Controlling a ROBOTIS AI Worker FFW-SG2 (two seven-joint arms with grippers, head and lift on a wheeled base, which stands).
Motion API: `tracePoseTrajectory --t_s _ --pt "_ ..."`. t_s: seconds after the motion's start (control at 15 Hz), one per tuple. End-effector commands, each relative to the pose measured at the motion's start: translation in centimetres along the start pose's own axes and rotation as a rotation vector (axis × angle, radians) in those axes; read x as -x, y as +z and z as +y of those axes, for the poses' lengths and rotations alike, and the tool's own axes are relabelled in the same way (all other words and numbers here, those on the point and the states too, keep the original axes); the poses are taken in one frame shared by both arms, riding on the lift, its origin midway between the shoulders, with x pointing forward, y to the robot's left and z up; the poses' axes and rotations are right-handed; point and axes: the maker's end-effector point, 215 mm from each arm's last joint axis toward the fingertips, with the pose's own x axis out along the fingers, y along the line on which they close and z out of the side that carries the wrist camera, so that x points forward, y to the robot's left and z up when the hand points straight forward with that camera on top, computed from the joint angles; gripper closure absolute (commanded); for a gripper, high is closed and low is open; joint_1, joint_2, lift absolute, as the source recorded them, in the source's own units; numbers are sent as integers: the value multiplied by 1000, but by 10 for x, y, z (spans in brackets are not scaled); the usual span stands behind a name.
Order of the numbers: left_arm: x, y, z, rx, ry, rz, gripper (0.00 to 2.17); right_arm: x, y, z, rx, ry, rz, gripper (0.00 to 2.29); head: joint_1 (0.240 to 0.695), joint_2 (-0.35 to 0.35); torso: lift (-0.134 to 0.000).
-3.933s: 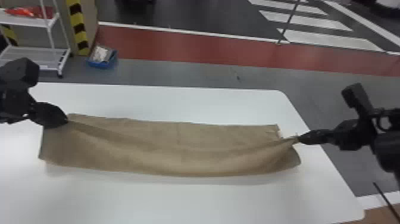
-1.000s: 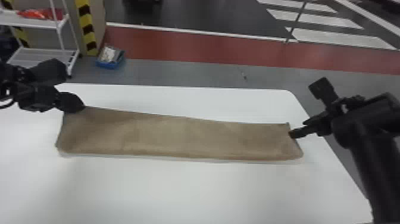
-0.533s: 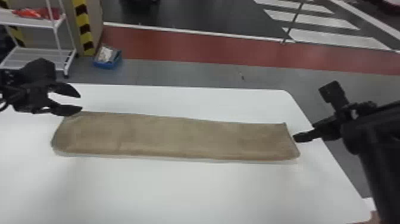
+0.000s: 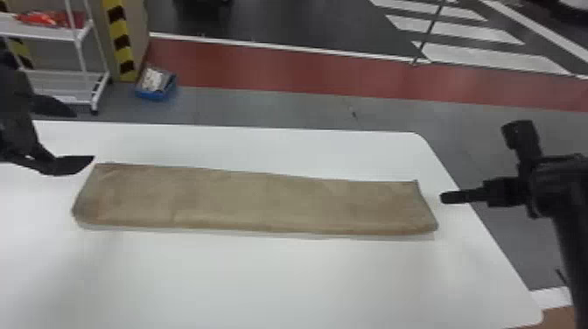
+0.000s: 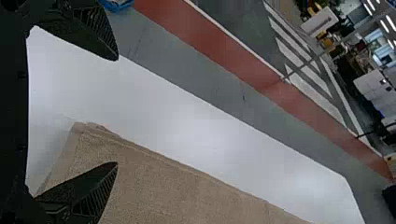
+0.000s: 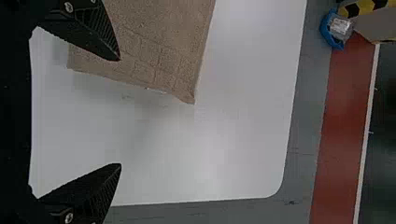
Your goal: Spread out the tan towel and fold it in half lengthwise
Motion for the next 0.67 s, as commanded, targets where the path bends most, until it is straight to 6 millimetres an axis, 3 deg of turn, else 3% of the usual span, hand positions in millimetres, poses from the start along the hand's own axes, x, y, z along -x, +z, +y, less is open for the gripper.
tracePoseTrajectory --t_s 0.0,0.33,0.6 --pt "11 -20 11 163 35 2 36 11 -2 -1 -149 34 -4 87 695 -218 -120" --pt "34 -62 3 492 76 1 39 10 -4 0 -157 40 0 87 695 -182 -120" --pt "38 -64 -19 639 68 -6 39 7 -7 1 -156 37 0 87 695 -167 -120"
